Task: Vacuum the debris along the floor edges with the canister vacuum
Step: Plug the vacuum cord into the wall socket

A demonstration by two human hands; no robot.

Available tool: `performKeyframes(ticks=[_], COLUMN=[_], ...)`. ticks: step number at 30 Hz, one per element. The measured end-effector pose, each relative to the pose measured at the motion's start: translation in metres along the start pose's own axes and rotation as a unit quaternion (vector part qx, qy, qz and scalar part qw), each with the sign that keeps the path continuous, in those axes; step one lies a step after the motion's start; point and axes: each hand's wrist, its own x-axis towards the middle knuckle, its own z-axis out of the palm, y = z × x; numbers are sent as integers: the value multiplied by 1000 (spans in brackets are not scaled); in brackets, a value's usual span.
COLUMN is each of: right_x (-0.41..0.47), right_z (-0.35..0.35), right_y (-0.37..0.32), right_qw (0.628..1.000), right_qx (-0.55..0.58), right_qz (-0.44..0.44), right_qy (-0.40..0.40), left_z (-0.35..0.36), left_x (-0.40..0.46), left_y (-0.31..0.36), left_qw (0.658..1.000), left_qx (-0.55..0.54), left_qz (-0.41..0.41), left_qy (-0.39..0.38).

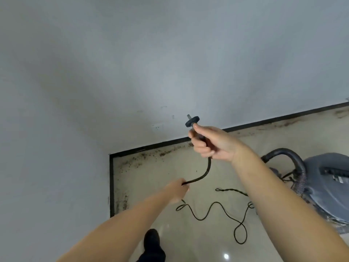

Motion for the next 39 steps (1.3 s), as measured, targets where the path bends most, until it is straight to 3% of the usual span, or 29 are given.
performKeyframes(ticks=[3,6,15,20,23,27,36,39], right_x=[52,88,216,326,388,454,544,554], right_z=[6,-7,-110,-174,-212,-251,-296,-291], right_y=[6,15,66,159,226,294,342,337], right_qw=[988,961,933,944,960,974,985,985], right_qx=[153,273,345,265,157,45,-37,-27], right_qz=[-28,-37,-16,14,24,29,-30,-28], right_qy=[-14,21,103,198,232,218,166,171], left_z=[-22,-32,-20,26,48,69,62,27], left_x=[32,63,200,309,384,472,590,585], left_y=[-10,-23,-86,-174,-228,-284,-333,-320], left_qw=[999,995,978,972,977,980,982,992], left_qx=[-16,-72,-189,-124,-66,0,104,80], left_qz=[-29,-44,-37,-55,-55,-18,58,87], left_qy=[28,47,-80,-190,-196,-199,-148,-41])
